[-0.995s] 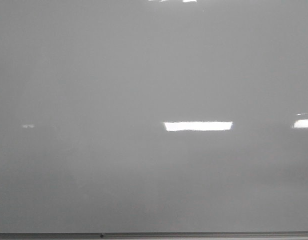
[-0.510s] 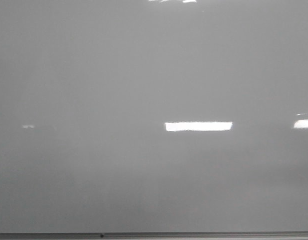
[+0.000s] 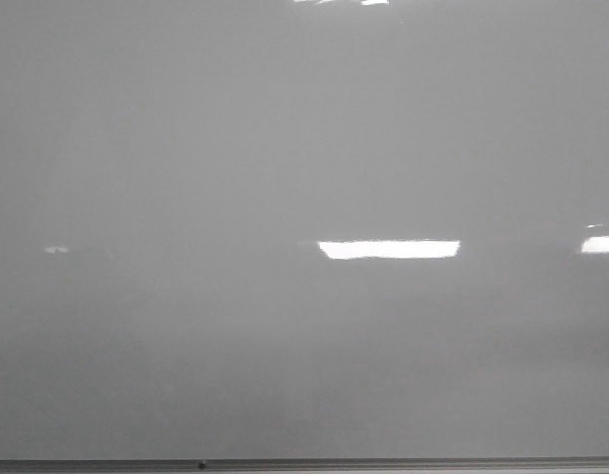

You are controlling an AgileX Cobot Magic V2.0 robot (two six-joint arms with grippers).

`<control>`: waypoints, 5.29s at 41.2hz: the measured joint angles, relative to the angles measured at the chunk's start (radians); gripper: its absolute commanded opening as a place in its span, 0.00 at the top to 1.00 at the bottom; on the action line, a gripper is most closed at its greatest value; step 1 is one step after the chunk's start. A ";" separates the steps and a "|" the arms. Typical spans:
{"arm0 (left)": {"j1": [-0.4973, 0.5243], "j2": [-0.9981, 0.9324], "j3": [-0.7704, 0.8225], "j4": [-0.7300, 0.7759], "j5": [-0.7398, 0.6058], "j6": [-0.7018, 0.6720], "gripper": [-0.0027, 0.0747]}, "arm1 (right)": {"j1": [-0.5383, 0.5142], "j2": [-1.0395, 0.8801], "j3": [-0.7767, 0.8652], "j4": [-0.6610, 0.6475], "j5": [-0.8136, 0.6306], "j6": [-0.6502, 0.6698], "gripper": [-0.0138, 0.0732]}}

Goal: Write number 9 on whiteboard

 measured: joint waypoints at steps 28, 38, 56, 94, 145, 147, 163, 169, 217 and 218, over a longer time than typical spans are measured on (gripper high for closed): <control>0.000 0.000 -0.097 0.055 -0.067 0.000 0.99 | 0.000 0.000 -0.172 0.013 0.068 0.000 0.92; 0.000 0.180 -0.394 0.248 0.074 0.000 0.99 | 0.000 0.149 -0.459 0.014 0.205 0.000 0.92; 0.000 0.442 -0.493 0.263 0.123 0.000 0.47 | 0.000 0.298 -0.558 0.014 0.227 0.000 0.48; -0.098 1.140 -0.509 0.175 -0.055 0.002 0.15 | 0.000 0.299 -0.558 0.014 0.239 0.000 0.18; -0.251 1.341 -0.631 0.142 -0.018 -0.045 0.94 | 0.000 0.299 -0.558 0.014 0.239 0.000 0.18; -0.292 1.321 -0.672 0.142 0.116 -0.048 0.94 | 0.000 0.299 -0.558 0.014 0.239 0.000 0.18; -0.694 1.292 -0.990 -0.122 0.570 0.434 0.94 | 0.000 0.299 -0.558 0.014 0.239 0.000 0.18; -0.785 1.292 -1.014 -0.254 0.665 0.689 0.94 | 0.000 0.299 -0.558 0.014 0.239 0.000 0.18; -0.825 1.292 -1.016 -0.285 0.682 0.771 0.94 | 0.015 0.363 -0.604 0.058 0.343 -0.087 0.18; -0.825 1.292 -1.016 -0.285 0.682 0.771 0.94 | 0.026 0.391 -0.621 0.077 0.363 -0.124 0.18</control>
